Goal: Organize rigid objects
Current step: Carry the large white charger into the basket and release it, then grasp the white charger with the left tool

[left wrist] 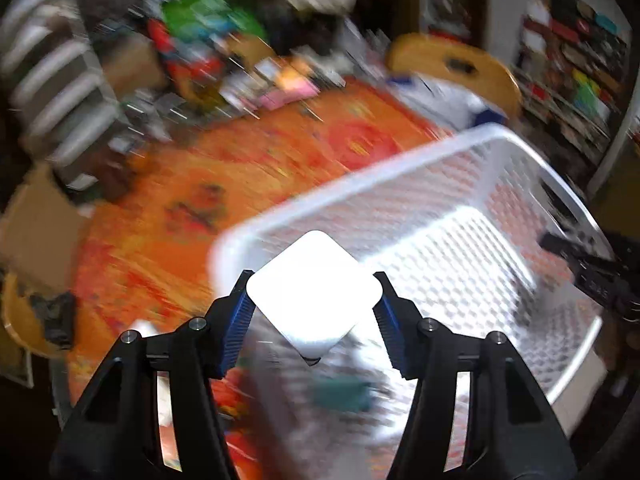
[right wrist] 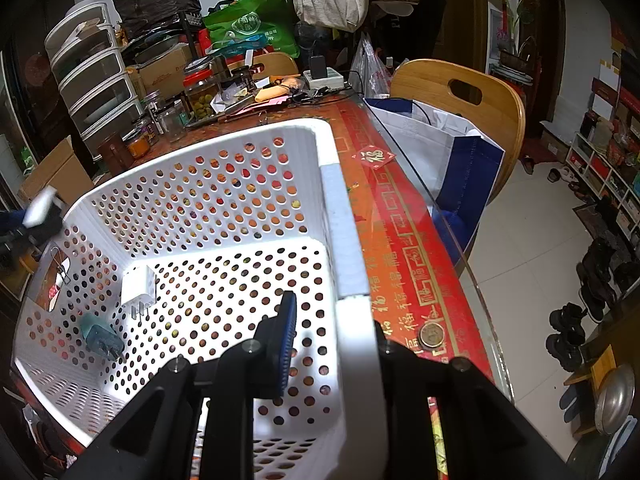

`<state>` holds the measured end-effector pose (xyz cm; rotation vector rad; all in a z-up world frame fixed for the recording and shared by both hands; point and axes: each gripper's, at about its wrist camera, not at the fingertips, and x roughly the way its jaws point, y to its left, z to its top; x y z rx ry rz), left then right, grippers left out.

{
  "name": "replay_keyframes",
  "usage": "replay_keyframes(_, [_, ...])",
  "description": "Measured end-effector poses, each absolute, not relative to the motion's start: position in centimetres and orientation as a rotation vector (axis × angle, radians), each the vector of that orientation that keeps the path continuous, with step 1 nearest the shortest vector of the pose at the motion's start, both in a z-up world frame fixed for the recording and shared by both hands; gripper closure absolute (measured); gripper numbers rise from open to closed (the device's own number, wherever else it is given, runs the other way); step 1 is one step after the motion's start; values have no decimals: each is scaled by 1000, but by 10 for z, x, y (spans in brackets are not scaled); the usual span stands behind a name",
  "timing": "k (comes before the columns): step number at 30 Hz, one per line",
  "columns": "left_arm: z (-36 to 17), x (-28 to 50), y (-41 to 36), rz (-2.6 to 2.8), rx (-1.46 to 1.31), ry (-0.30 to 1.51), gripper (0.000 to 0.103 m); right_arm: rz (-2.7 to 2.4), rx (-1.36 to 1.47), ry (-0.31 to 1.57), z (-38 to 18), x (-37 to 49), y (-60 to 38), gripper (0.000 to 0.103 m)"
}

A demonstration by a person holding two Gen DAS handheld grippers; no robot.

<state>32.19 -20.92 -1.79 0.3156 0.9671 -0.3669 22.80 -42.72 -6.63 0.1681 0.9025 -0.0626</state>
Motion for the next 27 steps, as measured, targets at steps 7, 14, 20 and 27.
replay_keyframes(7, [-75,342,-277,-461,435,1275,48,-59,170,910,-67,231,-426,81])
replay_keyframes(14, [-58,334,-269,-494,407,1206,21,-56,171,912,-68,231,-426,80])
replay_keyframes(20, [12,299,-141,-391,158,986,6,-54,163,935,-70,231,-425,80])
replay_keyframes(27, [-30,320,28,-88,-7,1000,0,-52,153,947,-70,234,-423,80])
